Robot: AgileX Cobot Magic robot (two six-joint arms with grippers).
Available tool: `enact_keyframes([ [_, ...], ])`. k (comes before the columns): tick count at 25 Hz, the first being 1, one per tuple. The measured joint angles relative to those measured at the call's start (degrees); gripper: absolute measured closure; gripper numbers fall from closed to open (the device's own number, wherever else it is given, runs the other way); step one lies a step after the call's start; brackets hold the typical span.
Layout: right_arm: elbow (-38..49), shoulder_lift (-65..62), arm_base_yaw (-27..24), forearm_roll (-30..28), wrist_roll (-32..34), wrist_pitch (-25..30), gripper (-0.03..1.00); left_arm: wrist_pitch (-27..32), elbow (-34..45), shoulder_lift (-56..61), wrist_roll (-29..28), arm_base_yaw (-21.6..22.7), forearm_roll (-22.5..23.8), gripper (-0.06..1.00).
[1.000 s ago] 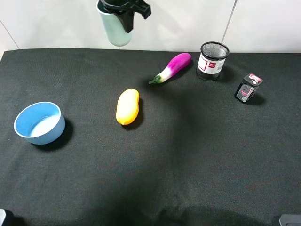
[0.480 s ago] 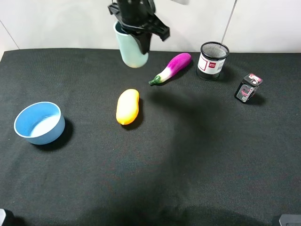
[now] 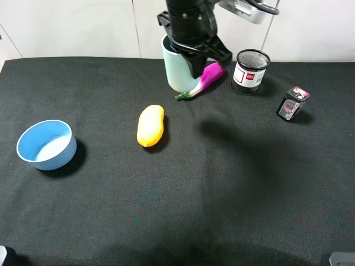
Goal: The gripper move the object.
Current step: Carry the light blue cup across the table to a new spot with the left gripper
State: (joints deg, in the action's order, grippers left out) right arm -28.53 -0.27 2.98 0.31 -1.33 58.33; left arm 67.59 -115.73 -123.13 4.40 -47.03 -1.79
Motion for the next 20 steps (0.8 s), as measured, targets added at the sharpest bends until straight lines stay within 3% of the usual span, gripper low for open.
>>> enact_keyframes([
  [10, 0.0, 0.0, 0.0, 0.06, 0.0, 0.0, 0.27, 0.0, 0.0, -0.06, -2.21, -6.31, 3.0, 0.8],
  [20, 0.0, 0.0, 0.0, 0.06, 0.0, 0.0, 0.27, -0.3, 4.61, -1.28, -3.67, -8.49, 2.26, 0.8],
])
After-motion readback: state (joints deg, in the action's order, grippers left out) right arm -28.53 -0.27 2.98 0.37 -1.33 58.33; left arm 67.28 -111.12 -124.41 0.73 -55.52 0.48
